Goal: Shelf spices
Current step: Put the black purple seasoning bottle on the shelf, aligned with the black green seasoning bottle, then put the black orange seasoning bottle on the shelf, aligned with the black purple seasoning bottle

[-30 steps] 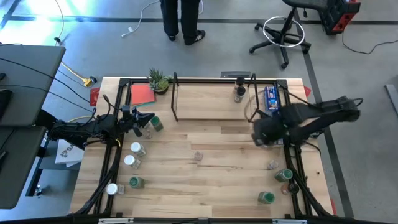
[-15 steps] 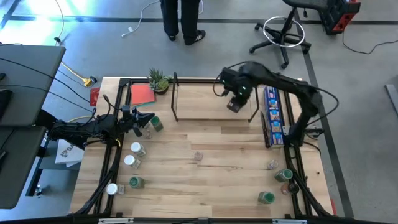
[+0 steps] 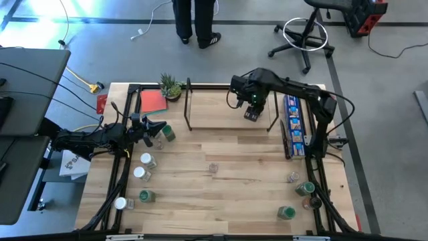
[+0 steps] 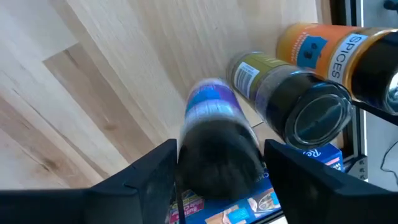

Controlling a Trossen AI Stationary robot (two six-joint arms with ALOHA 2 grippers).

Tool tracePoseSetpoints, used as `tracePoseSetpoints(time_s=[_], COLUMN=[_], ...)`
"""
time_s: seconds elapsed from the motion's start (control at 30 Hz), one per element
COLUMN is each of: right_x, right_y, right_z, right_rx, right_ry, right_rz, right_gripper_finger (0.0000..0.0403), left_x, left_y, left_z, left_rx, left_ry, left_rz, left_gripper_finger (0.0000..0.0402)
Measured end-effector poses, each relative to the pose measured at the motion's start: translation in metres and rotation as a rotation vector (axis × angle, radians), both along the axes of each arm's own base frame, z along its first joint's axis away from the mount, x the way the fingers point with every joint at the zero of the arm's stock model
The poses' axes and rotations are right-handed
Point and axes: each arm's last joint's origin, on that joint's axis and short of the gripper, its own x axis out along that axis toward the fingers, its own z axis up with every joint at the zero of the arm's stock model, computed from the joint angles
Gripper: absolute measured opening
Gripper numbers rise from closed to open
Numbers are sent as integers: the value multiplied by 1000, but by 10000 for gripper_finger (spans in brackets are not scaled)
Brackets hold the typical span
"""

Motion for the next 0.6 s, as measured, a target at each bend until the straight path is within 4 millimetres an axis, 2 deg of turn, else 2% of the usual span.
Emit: tracePoseSetpoints(time_s=[0.37,0.47,0.6], right_x=[-1,-2,-3], right_y=[1,2,11], right_z=[4,16,43], right_rx=[-20,-42,-105], right_ry=[-7,-45,-129], right_rz=[1,-22,-56], right_gripper_finger=[246,247,247], left_x=[0,0,0], left_y=[0,0,0], left_z=[0,0,0], left_rx=[0,0,0], left_ry=[0,-1,-2], left_rz=[0,0,0], left_gripper_finger=[1,1,1])
